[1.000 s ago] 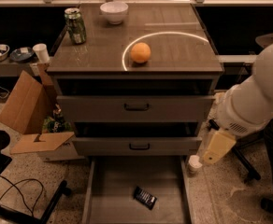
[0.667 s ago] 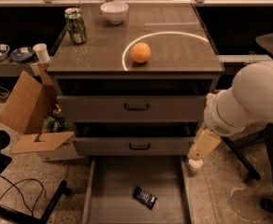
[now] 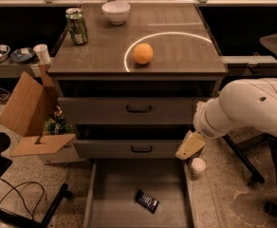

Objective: Pick rxbar blueberry from bottom drawer and place on counter

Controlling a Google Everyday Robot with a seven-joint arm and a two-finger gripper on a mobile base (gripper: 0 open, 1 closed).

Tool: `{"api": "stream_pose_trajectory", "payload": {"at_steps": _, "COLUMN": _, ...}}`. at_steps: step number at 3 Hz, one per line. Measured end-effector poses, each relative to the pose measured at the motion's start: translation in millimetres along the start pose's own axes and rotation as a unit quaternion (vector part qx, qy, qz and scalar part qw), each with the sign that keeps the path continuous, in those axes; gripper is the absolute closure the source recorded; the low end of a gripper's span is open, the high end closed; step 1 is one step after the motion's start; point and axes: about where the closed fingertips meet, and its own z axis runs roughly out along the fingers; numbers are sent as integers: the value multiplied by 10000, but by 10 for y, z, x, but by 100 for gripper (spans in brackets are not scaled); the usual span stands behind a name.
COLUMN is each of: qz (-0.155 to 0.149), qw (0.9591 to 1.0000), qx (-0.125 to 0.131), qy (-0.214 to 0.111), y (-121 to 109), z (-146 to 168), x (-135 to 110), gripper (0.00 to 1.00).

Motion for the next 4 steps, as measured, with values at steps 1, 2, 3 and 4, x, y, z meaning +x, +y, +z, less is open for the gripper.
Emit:
{"api": "stream_pose_trajectory", "payload": {"at_steps": 1, "qz": 27, "qw": 10000, "qx": -34, "qy": -17, "y": 13, "z": 26, "x": -1, "gripper": 0}}
{"api": "stream_pose_trajectory", "payload": {"at_steps": 2, "qz": 54, "qw": 9999, "qx": -115, "qy": -29, "y": 190, "z": 206, "x": 26, "gripper": 0}}
{"api": "stream_pose_trajectory", "payload": {"at_steps": 3, "qz": 63, "qw": 9987, "qx": -502, "qy": 69, "y": 844, "z": 1093, "x": 225, "gripper": 0}}
{"api": "stream_pose_trajectory", "payload": {"at_steps": 4, "qz": 61, "qw": 9967, "qx": -776, "qy": 219, "y": 1278, "z": 1836, "x": 547, "gripper": 0}}
